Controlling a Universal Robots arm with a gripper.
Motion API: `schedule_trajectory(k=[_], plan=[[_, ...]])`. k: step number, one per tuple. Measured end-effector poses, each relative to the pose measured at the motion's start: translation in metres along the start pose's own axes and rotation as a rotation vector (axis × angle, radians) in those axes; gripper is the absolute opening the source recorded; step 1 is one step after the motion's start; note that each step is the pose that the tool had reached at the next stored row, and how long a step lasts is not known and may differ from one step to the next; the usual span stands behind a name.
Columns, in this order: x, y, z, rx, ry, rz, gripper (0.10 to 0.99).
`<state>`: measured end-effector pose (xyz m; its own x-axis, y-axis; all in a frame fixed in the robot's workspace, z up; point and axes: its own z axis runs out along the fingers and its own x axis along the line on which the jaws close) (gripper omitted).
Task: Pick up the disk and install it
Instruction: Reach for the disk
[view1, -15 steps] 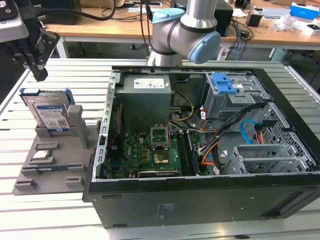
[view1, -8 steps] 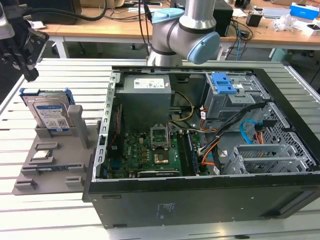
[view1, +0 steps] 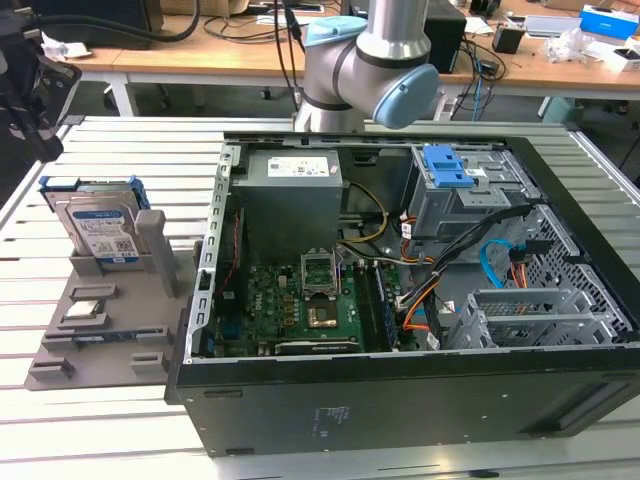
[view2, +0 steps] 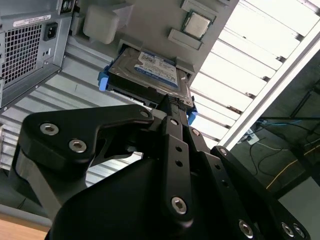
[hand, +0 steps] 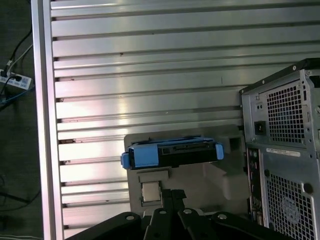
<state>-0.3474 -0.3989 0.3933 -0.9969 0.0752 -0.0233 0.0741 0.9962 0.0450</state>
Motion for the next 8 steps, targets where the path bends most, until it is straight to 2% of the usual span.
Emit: schedule_trajectory(k=[8], plan=[[0.0144, -0.001, -0.0004, 0.0, 0.0, 0.0, 0.106]])
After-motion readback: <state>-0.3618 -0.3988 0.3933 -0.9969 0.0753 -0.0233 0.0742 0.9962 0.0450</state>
